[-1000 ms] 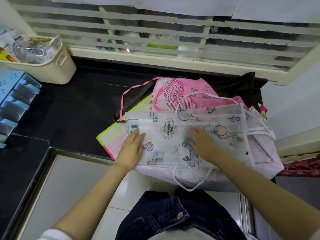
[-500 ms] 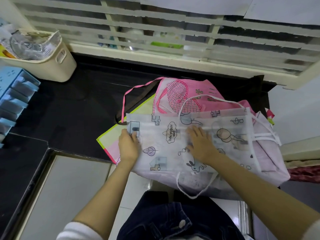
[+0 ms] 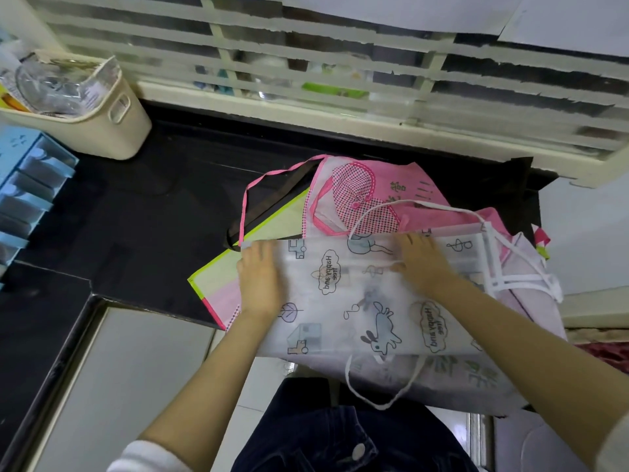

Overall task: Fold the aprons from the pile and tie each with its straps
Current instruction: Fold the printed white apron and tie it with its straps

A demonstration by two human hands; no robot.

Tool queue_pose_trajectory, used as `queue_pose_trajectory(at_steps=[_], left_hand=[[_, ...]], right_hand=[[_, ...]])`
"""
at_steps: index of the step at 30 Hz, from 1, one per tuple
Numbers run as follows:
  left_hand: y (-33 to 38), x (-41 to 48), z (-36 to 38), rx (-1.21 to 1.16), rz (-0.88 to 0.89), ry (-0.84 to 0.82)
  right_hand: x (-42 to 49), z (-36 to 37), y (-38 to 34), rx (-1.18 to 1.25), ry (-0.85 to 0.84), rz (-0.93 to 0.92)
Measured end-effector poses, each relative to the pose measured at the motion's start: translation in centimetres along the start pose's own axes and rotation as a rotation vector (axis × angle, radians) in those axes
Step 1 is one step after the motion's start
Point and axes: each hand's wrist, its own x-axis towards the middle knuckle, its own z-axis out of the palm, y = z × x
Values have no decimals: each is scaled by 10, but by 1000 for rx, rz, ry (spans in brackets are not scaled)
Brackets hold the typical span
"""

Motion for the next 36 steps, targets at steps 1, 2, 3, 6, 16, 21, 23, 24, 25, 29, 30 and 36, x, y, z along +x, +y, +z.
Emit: queue_pose_trajectory(at_steps=[1, 2, 3, 6, 16, 21, 23, 24, 25, 29, 30, 36], left_hand=[[10, 5, 1, -21, 121, -39], [20, 10, 3, -47, 225, -83], [30, 15, 5, -61, 310, -129], [54, 27, 17, -12, 411, -269], [75, 48, 38, 145, 183, -359], [83, 51, 46, 186, 138, -331], [85, 52, 47, 199, 130, -326], [85, 52, 47, 209, 128, -328], [87, 52, 47, 219, 123, -340], [94, 50, 40, 207, 100, -358], [96, 48, 36, 197, 98, -344], [101, -3, 41, 287, 380, -319]], right_hand=[[2, -3, 3, -54, 2, 2], [4, -7, 6, -106, 0, 6], [5, -12, 9, -153, -3, 12], [9, -24, 18, -192, -42, 23], [17, -42, 19, 31, -79, 66], [26, -37, 16, -192, 11, 23], [20, -28, 6, -242, 80, -53], [15, -20, -4, -271, 140, -136], [6, -13, -15, -279, 151, -204], [-14, 11, -39, -126, -158, -218], [-14, 14, -33, -99, -217, -144], [-12, 15, 31, -150, -253, 28]])
